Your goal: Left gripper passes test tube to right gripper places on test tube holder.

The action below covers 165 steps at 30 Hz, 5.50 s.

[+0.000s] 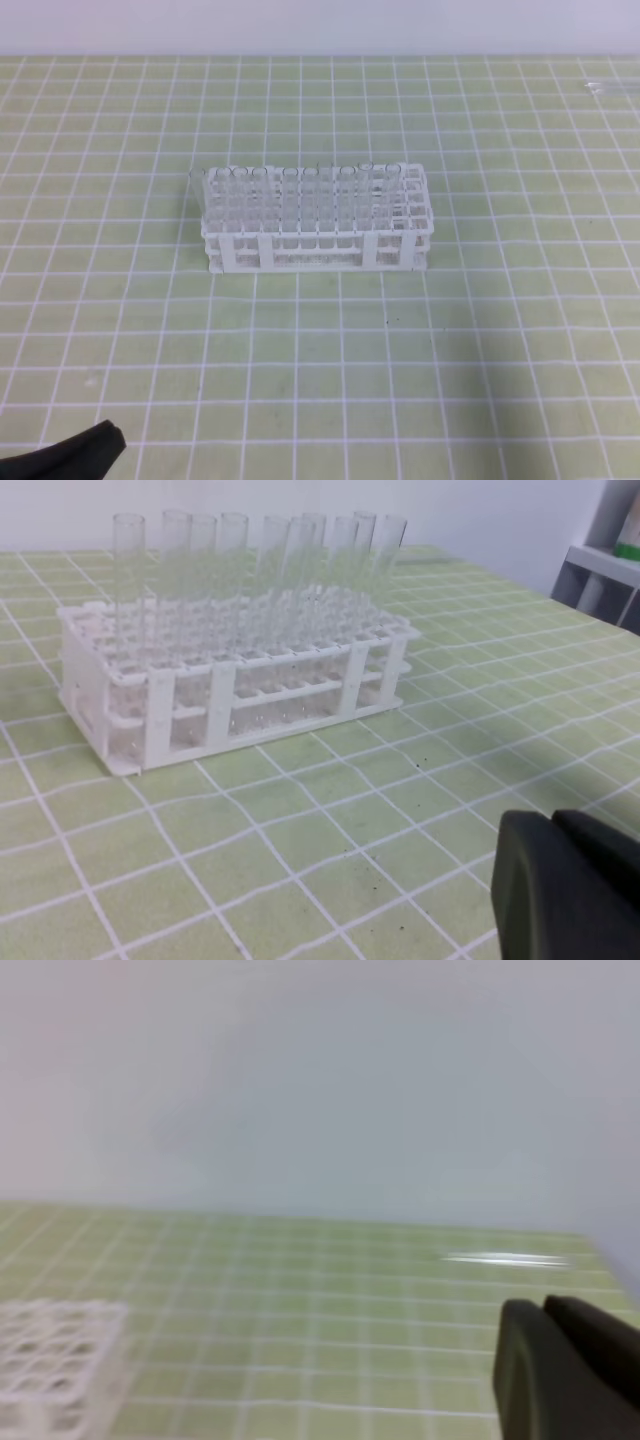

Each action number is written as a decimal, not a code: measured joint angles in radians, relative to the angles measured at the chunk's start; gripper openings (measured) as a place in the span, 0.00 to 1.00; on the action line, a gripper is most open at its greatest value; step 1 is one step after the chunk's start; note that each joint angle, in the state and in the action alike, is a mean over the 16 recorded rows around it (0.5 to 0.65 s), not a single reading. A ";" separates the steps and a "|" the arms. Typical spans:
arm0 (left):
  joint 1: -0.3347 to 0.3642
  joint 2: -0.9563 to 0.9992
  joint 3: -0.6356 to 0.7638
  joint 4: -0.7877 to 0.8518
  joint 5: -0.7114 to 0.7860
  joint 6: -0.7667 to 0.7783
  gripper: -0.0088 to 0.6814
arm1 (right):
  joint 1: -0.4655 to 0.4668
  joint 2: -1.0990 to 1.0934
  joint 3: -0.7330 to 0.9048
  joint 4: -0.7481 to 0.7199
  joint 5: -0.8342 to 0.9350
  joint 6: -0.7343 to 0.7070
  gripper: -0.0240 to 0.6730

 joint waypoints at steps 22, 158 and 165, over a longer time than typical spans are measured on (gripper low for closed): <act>0.001 0.004 0.005 0.009 0.008 0.002 0.01 | -0.232 -0.457 0.293 0.049 0.054 0.000 0.01; 0.559 -0.248 0.000 -1.710 0.309 1.837 0.01 | -0.136 -0.454 0.293 0.019 0.327 0.000 0.01; 0.559 -0.248 0.000 -1.710 0.309 1.838 0.01 | -0.136 -0.453 0.293 0.019 0.327 0.000 0.01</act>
